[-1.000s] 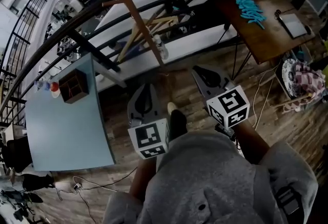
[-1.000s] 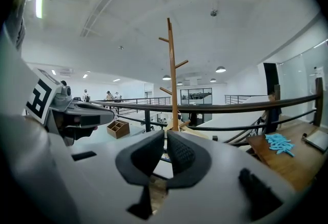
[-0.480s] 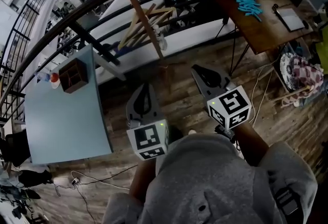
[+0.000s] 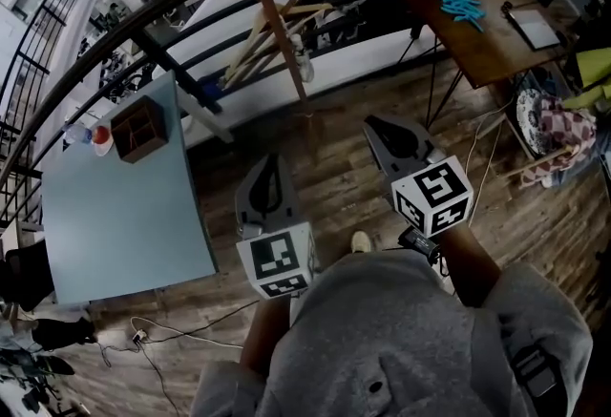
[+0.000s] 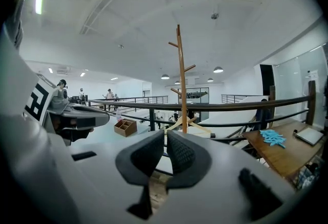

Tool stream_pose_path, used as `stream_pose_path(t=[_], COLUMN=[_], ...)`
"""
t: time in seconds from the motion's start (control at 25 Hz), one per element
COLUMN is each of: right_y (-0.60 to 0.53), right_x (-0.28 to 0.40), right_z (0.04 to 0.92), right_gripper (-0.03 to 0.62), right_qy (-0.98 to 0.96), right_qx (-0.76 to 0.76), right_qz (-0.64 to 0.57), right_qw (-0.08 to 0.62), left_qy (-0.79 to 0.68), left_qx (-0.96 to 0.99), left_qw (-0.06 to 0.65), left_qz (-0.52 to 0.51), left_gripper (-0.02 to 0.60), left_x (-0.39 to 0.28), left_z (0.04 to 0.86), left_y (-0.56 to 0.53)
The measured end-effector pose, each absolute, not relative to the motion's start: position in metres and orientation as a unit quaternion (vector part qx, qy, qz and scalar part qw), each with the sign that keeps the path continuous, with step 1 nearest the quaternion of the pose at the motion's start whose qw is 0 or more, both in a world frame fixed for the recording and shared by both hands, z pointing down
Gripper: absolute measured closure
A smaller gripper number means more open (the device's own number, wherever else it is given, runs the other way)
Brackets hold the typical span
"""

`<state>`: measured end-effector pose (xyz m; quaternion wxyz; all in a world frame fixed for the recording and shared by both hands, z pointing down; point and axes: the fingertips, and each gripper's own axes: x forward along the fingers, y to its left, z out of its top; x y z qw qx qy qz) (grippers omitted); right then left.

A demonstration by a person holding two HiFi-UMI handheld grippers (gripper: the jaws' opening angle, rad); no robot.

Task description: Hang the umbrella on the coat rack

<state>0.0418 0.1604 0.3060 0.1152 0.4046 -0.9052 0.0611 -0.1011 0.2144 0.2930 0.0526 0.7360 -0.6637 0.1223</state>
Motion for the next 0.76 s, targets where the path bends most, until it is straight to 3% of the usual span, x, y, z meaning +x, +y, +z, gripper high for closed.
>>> stream_pose_path(t=[0.76], right_y=[0.193], right_x=[0.03], right_z=[0.293], right_gripper=[0.563], right_qy=[-0.898], right_qx=[0.422], right_qz=[0.048], right_qw=[0.11], left_qy=[-0.656], left_qx=[0.743], left_qw=[0.041], left_qz=[0.127], left_gripper=[0.56], left_x=[-0.125], left_z=[0.287], left_y=[0.247])
